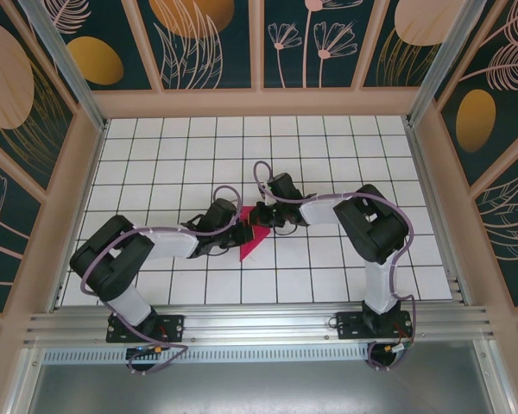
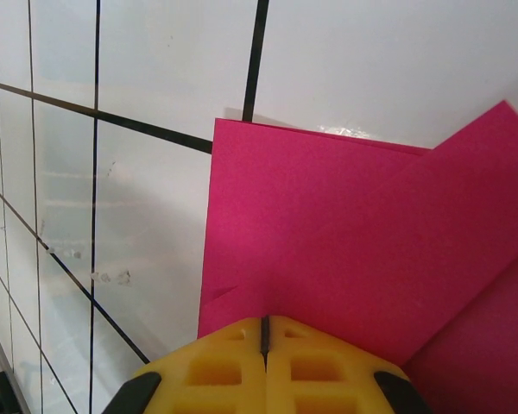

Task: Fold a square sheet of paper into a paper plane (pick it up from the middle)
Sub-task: Fourth fold the wing at the center of the table.

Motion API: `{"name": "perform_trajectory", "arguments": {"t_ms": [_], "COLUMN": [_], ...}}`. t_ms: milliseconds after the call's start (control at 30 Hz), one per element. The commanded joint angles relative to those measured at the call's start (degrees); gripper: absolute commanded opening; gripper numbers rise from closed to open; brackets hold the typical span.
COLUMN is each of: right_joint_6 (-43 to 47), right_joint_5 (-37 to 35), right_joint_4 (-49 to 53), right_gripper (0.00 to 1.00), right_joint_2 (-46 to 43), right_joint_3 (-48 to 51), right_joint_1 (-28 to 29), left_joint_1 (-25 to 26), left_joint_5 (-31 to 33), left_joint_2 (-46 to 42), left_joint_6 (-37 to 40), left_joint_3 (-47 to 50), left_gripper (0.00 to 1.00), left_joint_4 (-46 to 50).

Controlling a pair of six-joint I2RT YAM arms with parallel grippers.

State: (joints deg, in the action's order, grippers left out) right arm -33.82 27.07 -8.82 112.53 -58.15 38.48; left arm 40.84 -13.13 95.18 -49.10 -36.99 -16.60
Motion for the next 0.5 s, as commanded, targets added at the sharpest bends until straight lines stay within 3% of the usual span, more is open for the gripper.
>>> {"name": "perform_trajectory", "arguments": {"t_ms": [0,467], "right_joint_6": [-0.6,-0.8], "right_joint_5": [-4.6,-4.8], "right_joint_4": [2.5,2.7], "right_gripper": [0.05,0.05], "right_joint_2": [3.3,3.7], "right_joint_3": [2.2,1.9], "right_joint_1": [0.3,0.3], "left_joint_1": [-0.3,-0.3], "left_joint_5": [-1.7,1.4], "left_joint_2": [1.1,2.7], "left_joint_6": [-0.5,0.6], "left_joint_3": [-0.4,0.5], "left_gripper": [0.00,0.00], "left_joint_4": [-4.0,-1.4]}}
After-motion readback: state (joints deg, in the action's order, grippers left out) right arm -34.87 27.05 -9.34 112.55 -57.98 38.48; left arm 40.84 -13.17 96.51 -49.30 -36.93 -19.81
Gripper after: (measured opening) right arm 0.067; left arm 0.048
